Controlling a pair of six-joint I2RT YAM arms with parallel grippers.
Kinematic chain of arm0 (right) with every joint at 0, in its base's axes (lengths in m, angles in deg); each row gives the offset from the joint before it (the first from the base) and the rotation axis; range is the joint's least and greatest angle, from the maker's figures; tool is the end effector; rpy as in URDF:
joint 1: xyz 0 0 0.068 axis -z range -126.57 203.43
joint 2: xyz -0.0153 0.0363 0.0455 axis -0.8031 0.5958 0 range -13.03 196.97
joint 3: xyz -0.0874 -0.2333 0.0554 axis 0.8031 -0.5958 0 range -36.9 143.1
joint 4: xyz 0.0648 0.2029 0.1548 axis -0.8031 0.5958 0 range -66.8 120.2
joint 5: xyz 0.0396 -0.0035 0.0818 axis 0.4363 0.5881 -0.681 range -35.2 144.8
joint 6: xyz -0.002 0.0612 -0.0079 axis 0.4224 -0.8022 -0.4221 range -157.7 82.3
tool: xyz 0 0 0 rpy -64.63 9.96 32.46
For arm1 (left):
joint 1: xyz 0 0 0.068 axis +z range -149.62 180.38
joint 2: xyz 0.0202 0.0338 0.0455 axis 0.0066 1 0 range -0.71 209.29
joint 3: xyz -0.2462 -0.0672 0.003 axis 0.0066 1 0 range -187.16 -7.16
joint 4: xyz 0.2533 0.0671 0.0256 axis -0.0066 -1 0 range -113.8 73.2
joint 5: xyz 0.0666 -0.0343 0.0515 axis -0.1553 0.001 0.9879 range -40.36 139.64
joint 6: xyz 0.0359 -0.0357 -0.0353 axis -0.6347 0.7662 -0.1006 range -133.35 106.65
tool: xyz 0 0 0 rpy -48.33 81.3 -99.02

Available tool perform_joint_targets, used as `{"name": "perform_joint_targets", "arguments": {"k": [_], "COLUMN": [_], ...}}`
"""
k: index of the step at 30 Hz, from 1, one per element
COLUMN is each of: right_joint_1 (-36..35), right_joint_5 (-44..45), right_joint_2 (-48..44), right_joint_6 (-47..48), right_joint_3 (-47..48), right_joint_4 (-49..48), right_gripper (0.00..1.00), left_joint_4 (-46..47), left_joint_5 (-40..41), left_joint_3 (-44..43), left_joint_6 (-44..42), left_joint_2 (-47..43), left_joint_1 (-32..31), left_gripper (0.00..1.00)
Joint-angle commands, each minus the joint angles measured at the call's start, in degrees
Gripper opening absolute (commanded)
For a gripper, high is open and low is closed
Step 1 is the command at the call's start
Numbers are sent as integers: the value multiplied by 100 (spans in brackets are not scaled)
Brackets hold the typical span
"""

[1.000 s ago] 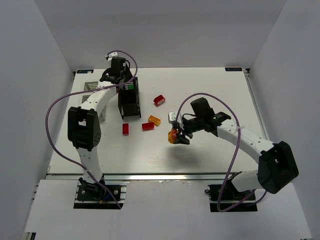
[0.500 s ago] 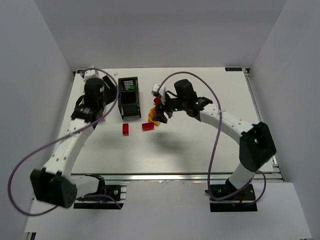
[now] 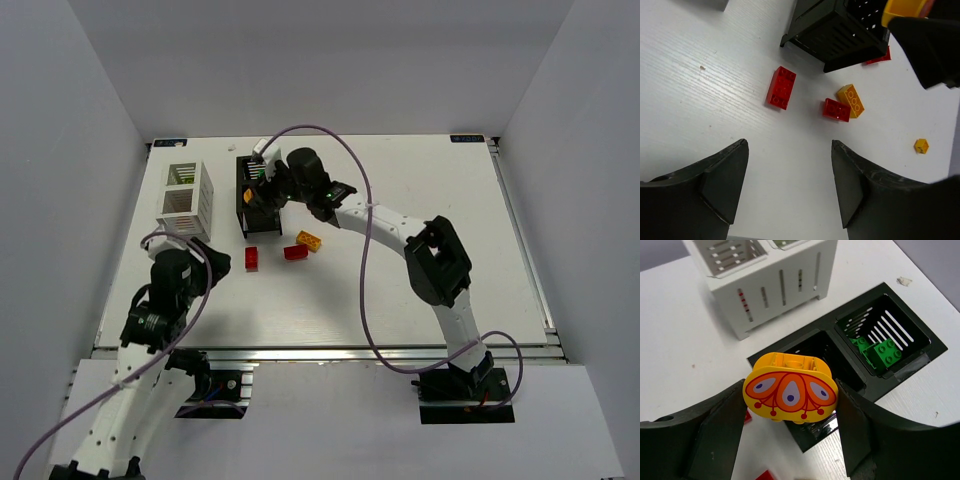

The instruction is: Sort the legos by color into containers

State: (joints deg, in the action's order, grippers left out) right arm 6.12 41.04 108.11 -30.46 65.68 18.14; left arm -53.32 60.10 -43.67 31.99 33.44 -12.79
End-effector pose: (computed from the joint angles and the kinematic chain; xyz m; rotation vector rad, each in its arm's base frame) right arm 0.3419 0.3871 0.2743 -1.0037 1.5629 0.7092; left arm 0.1577 -0.0281 0.2543 -0.7055 2.0647 -0.3904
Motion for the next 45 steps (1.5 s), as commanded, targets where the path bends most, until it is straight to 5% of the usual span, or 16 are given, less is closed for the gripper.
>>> {"name": "perform_joint_targets", "arguments": {"k": [1,7,14,17,25,29,30,34,35,37,39,41,45], "right_joint_1": [-42,-42,-42,-33,2,317,432,881,986,1092,1215,1303,1435], "right_joint_5": [496,884,743,638,120,-984,-1832,-3070,-3124,-3220,-3265,-3204,-3098], "right_joint_2": [172,392,349,261,-134,-853,-1003,-1777,-2100,-2436,-2911,-3314,-3808], "right_joint_6": [-30,128,242,286,654,1191,1261,1419,1507,1656,1701,1780,1772], "right_joint_3": [350,367,245,174,165,-194,-317,-1204,-1415,-2065,-2487,-3006,-3631], "right_joint_4": [-478,-830,-856,-795,-374,380,487,769,822,893,919,1015,1060], "right_gripper": [18,35,80,87,90,89,87,42,22,14,21,47,68], "left_joint_4": [-505,-874,-919,-735,-15,354,538,864,935,1093,1207,1418,1673], "left_joint_5": [0,26,-61,-237,-712,-817,-852,-783,-756,-625,-545,-449,-361], "left_joint_3": [135,259,372,487,628,558,549,374,329,224,40,-145,-522], "left_joint_6": [378,546,599,616,336,-7,-77,-577,-675,-877,-1018,-1211,-1536], "left_joint_2": [-539,-980,-1095,-1051,-332,363,512,1268,1574,1874,2286,2551,3429], "left_joint_1": [34,34,25,25,25,25,25,16,16,-1,-1,-10,-28], "left_gripper": [77,77,77,78,77,59,51,47,48,60,65,71,75]}}
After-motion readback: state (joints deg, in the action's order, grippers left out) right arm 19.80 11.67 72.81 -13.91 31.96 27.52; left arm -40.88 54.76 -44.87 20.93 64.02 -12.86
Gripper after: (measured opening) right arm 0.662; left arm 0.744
